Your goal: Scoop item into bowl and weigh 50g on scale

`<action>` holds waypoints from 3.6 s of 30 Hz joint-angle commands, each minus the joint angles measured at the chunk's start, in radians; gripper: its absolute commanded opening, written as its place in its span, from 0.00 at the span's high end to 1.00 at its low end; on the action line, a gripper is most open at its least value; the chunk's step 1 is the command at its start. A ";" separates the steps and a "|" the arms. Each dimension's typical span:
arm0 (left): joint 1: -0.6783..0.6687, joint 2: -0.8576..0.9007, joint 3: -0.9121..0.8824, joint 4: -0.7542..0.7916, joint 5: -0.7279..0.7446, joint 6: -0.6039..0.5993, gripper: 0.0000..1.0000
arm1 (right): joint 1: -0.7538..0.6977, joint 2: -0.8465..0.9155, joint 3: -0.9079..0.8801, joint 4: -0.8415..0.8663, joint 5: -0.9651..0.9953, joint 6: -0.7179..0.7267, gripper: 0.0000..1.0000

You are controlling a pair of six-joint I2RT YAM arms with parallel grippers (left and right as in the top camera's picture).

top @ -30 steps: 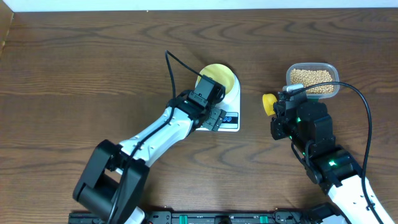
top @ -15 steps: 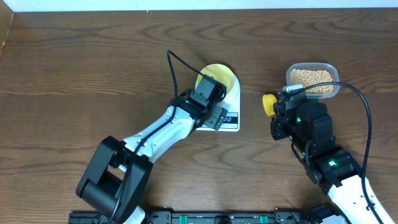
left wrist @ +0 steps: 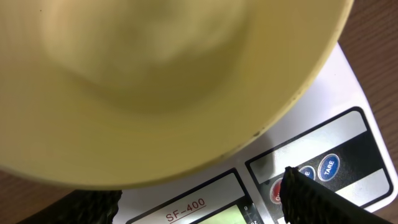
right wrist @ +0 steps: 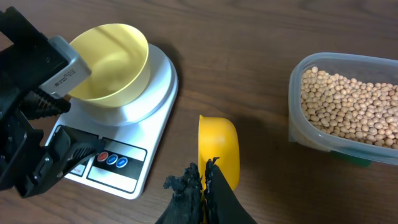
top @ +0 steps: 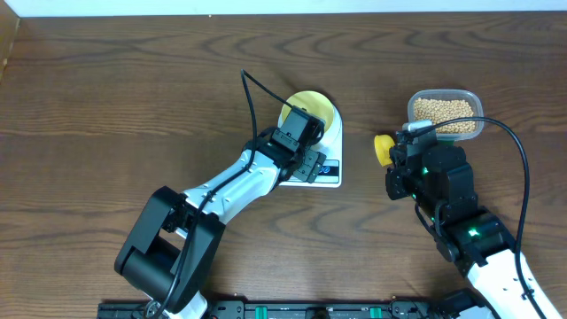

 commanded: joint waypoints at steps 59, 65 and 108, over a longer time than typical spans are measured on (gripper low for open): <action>-0.008 0.066 -0.004 -0.057 0.031 0.017 0.16 | -0.007 0.005 0.015 -0.018 0.012 -0.014 0.99; -0.008 0.071 -0.004 -0.058 0.031 0.017 0.16 | -0.007 0.005 0.015 -0.018 0.012 -0.014 0.99; -0.008 0.084 -0.022 -0.053 -0.022 0.018 0.16 | -0.007 0.005 0.015 -0.019 0.012 -0.014 0.99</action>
